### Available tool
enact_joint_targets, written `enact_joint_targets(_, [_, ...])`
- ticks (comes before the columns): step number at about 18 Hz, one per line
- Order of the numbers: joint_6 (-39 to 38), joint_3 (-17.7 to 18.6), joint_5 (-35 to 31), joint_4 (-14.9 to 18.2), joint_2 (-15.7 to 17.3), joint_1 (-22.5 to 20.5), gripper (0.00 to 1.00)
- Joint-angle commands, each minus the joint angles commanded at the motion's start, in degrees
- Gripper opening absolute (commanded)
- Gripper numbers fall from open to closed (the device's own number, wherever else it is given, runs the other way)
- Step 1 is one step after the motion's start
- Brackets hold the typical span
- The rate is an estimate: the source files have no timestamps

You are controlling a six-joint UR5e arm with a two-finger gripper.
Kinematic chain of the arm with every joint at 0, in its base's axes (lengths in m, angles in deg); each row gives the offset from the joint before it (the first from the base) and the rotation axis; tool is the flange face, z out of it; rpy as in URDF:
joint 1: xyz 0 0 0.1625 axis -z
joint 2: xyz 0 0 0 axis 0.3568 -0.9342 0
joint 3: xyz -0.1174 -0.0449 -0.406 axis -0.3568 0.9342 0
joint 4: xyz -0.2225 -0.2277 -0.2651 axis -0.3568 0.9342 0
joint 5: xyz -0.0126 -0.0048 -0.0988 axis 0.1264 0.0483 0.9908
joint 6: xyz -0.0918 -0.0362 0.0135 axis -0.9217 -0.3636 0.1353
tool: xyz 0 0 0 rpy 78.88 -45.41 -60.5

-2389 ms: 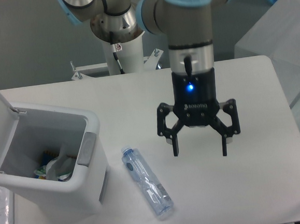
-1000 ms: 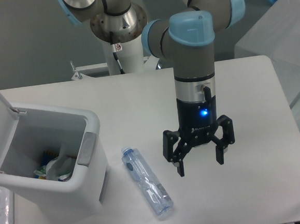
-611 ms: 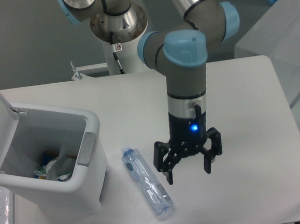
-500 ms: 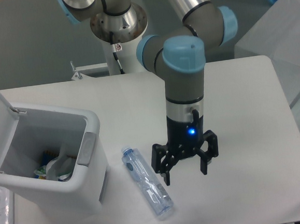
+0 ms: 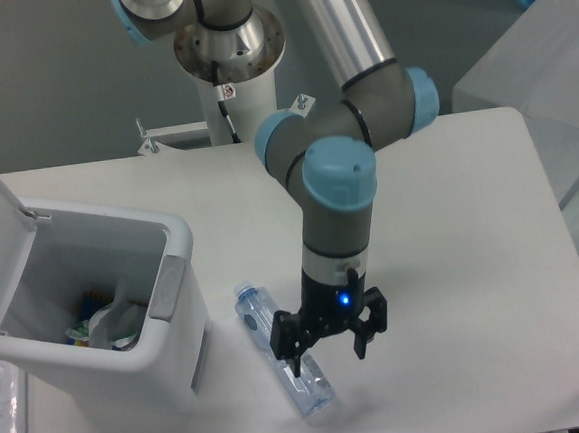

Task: Place the trash in the trash can
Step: 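Lower the gripper around the bottle's cap end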

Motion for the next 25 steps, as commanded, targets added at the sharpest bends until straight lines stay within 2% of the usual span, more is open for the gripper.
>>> enact_joint_targets(7, [0.00,-0.44,-1.76,-0.26,-3.16,0.18,1.00])
enact_joint_targets(25, [0.00,-2.20,-5.01,-0.62,-7.82,2.20,1.00])
